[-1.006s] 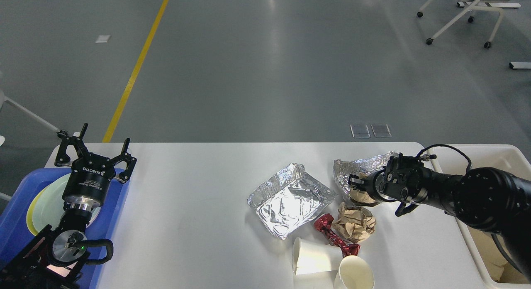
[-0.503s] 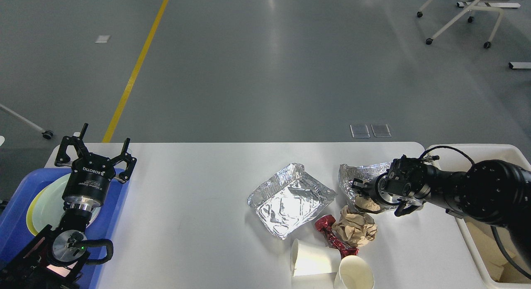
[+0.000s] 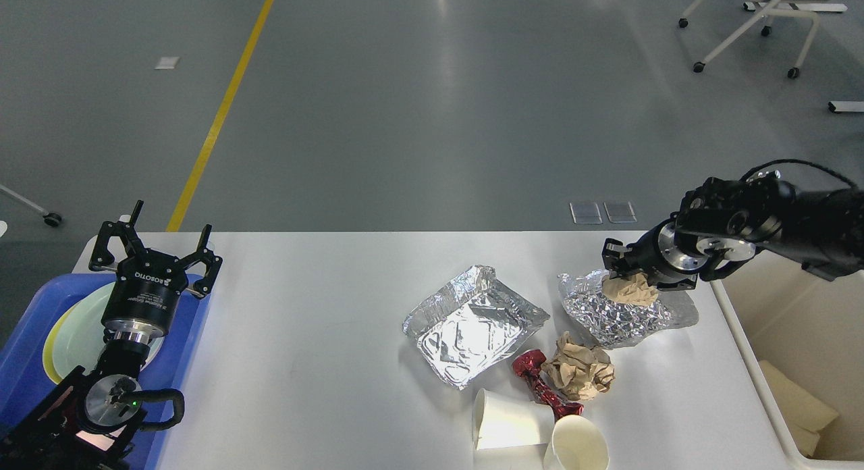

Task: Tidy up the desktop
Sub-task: 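Carry the brown paper to the white bin and release it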

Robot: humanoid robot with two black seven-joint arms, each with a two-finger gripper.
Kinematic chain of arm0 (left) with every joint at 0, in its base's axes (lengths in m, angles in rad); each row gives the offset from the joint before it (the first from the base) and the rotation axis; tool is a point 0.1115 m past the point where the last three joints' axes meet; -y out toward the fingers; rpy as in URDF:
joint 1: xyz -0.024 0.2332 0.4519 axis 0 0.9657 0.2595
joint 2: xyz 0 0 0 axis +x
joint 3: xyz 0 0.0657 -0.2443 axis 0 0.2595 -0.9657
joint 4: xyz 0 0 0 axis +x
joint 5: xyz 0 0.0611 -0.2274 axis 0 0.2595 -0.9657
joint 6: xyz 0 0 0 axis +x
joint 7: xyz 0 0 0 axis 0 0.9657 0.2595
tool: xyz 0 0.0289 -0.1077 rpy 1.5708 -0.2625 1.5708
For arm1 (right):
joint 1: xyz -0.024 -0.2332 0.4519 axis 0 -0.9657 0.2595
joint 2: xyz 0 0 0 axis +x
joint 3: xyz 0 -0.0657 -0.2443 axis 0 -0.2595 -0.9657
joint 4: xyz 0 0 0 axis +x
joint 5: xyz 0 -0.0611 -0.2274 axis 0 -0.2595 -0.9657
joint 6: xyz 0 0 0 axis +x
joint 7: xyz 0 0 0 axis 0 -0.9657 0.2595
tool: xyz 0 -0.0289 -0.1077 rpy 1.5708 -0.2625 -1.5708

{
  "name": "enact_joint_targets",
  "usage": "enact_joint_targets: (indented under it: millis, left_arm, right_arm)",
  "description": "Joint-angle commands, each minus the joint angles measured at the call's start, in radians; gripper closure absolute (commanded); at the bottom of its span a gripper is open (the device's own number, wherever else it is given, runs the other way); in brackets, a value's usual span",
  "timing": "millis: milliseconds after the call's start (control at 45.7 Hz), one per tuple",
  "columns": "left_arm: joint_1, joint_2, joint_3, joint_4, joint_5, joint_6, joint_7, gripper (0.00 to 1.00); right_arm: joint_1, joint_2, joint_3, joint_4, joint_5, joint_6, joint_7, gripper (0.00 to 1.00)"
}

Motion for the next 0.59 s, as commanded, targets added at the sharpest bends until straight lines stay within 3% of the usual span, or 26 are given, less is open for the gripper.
enact_joint_targets:
  millis: [0,306,459,569]
  left_arm:
    - [0.0,0.0,0.0,0.0,0.0,0.0,0.0,0.04]
    - [0.0,0.0,0.0,0.0,0.0,0.0,0.001,0.04]
    - [0.0,0.0,0.0,0.0,0.0,0.0,0.001,0.04]
    - [0.0,0.0,0.0,0.0,0.0,0.0,0.001,0.04]
  right_arm:
    - [0.205,-0.029,-0.076,0.153,-0.002,0.092,-0.002,1.0]
    - [0.666,0.017,-0.242,0.546,-0.006,0.111,-0.005,1.0]
    - [0.772,0.029,-0.234,0.706,-0.006,0.111,-0.012,1.0]
    - [0.775,0.026,-0.239,0.712,-0.005,0.109,-0.015,1.0]
